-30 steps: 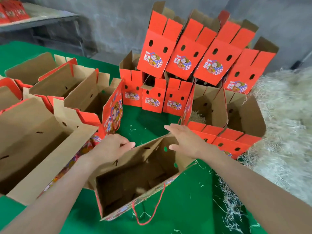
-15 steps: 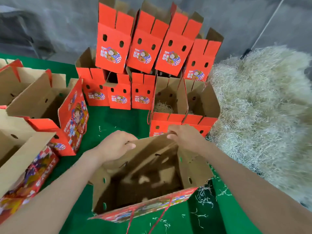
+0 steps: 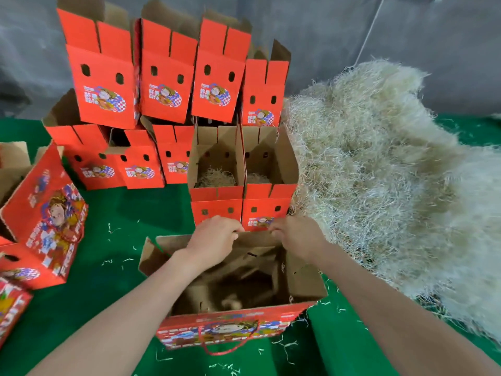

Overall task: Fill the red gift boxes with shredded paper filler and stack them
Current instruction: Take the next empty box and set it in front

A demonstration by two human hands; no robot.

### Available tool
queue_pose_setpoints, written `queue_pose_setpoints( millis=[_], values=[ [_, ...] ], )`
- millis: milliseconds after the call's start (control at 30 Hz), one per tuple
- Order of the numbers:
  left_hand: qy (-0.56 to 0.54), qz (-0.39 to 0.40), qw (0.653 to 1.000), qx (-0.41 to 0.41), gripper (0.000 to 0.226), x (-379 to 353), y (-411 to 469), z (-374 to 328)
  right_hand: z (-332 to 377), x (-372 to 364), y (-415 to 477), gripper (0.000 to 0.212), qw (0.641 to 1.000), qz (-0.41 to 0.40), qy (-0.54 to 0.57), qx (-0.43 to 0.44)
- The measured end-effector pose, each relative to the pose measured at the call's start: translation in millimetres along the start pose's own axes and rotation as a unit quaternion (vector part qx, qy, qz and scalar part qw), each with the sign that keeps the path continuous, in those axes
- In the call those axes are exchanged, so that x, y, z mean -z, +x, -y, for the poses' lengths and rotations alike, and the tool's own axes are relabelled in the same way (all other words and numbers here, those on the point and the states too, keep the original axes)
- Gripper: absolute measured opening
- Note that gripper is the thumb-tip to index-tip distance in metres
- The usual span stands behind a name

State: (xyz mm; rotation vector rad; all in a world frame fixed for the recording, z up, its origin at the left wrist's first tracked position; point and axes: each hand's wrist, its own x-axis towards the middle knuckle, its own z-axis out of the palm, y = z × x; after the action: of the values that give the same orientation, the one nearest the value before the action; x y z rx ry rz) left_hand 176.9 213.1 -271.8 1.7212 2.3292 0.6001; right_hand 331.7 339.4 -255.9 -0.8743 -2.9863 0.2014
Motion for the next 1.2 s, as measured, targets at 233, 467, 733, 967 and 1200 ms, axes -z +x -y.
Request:
queue_pose_setpoints(
  millis=[233,467,733,967,1200],
  values=[
    [0.073,0.011,0.995,0.061,0.019,-7.9,11.4,-20.3,-15.0,-9.7,-0.3,0.025,1.000,-0.030,0.001,0.007],
    [0.077,0.055,0.995,0.040,0.034,-11.9,43.9,-70.0,-71.0,8.0,-7.1,0.024,0.973,-0.080,0.217,0.021],
    [-0.509,0.100,0.853,0.052,0.026,-51.9,135.6,-204.2,-216.5,28.2,-24.0,0.044,0.978,-0.101,0.081,-0.161],
    [-0.529,0.168,0.814,0.171,0.039,-95.3,188.5,-242.9,-374.4,77.0,-36.5,0.090,0.897,-0.120,-0.059,-0.421],
    [-0.584,0.193,0.774,0.149,0.041,-104.9,250.7,-283.3,-353.7,78.0,-1.2,0.036,0.935,-0.225,0.128,-0.242]
  ],
)
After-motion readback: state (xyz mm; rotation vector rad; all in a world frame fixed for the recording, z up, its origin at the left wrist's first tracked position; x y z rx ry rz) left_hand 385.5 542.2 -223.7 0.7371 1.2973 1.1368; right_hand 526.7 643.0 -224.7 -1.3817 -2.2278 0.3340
